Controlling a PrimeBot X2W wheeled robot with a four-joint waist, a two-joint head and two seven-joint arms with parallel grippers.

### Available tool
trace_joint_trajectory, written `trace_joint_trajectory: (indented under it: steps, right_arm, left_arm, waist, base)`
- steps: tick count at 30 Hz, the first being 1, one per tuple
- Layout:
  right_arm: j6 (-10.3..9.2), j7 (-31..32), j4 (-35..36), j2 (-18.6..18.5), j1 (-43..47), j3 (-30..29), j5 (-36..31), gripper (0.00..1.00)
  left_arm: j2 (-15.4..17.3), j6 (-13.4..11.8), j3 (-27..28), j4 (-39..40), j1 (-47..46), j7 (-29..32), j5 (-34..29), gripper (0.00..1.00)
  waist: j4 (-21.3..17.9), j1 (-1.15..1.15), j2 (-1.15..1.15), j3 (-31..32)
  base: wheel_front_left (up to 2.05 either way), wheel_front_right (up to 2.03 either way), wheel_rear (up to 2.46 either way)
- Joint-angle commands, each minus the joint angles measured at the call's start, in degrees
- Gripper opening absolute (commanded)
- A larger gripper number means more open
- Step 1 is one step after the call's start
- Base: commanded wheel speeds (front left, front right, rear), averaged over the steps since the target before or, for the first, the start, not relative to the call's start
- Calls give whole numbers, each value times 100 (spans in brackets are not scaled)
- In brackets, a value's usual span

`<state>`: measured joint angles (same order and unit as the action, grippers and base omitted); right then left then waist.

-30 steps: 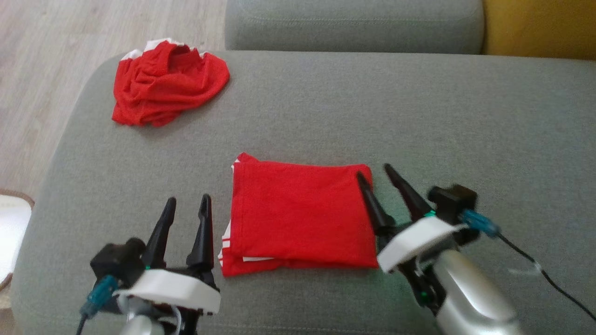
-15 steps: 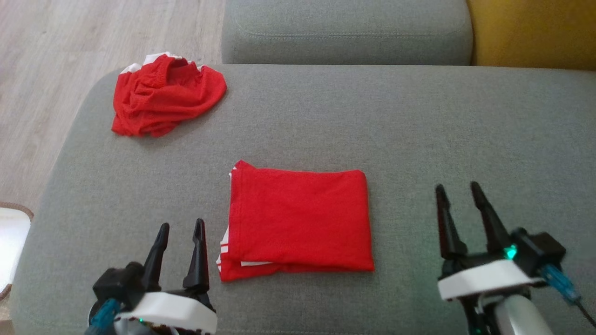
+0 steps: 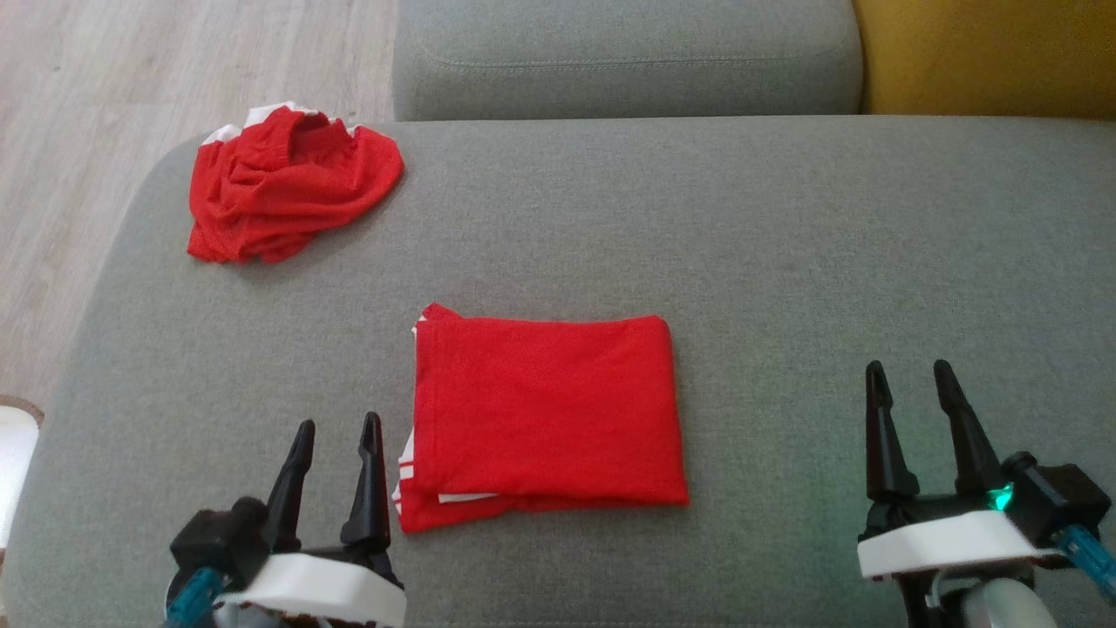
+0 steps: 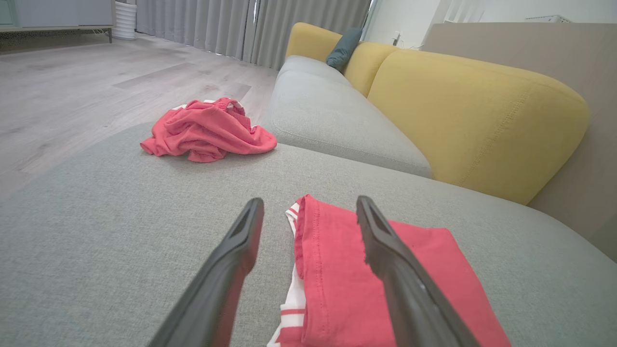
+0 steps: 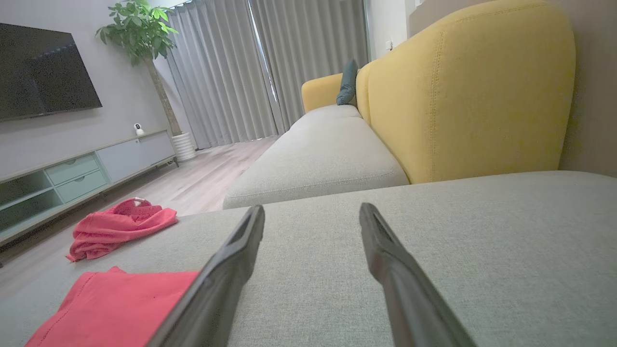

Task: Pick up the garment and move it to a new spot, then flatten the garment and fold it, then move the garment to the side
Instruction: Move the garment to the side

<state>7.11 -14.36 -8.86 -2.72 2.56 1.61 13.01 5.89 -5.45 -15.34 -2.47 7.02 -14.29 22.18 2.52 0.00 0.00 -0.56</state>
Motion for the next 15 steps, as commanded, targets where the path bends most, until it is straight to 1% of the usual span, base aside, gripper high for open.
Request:
trace_joint_trajectory:
  steps: [1, 15]
  right_arm:
    - [37, -63, 184, -16, -124, 117, -67, 100]
    - [37, -63, 50, -16, -191, 127, -103, 100]
  left_arm:
    - [-48, 29, 247, 143, -152, -71, -54, 100]
    - [-202, 225, 450, 58, -171, -71, -247, 100]
  waist:
    - [2, 0, 0, -6]
    - [22, 0, 0, -78]
  base:
    - [0, 0, 0]
    - [0, 0, 0]
